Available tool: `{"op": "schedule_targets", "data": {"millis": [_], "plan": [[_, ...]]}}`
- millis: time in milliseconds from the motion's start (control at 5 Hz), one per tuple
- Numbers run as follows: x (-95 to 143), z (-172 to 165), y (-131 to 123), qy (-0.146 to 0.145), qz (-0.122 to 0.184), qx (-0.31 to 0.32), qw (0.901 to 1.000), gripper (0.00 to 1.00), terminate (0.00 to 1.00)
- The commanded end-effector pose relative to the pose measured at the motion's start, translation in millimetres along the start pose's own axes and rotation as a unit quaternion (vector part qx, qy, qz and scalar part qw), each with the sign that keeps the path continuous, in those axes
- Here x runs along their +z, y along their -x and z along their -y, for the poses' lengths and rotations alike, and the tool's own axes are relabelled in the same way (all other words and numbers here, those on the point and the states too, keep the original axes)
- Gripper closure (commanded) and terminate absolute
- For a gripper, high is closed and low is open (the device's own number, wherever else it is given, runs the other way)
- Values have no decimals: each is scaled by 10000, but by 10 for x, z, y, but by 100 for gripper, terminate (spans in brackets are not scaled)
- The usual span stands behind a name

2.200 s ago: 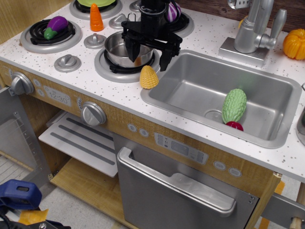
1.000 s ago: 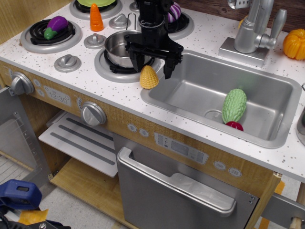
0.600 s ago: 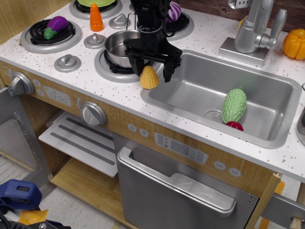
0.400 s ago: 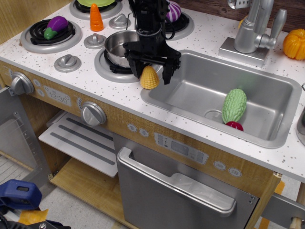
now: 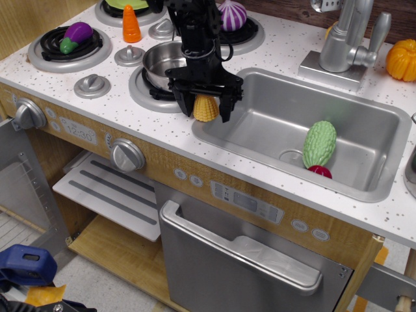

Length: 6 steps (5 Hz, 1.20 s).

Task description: Put corn in pan which-is on stove

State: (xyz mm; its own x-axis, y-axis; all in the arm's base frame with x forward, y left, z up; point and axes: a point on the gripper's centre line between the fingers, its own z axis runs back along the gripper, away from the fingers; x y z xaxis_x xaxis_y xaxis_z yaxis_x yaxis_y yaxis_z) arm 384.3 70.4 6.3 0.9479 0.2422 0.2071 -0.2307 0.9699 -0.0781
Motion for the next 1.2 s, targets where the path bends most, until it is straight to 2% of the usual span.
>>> {"op": "schedule_targets", "data": {"millis": [0,200,400,600,1000], "plan": [[153,-9,-122,-1,273,-18,9996,100,0],[264,34,-133,-178,288,-20,9994,100,0],[510,111,-168,-522,327,-62,9981,100,0],[672,158,-191,-704,463,-146,9963,100,0],[1010,-53,-352,-1141,401,-451,9916,100,0]]}}
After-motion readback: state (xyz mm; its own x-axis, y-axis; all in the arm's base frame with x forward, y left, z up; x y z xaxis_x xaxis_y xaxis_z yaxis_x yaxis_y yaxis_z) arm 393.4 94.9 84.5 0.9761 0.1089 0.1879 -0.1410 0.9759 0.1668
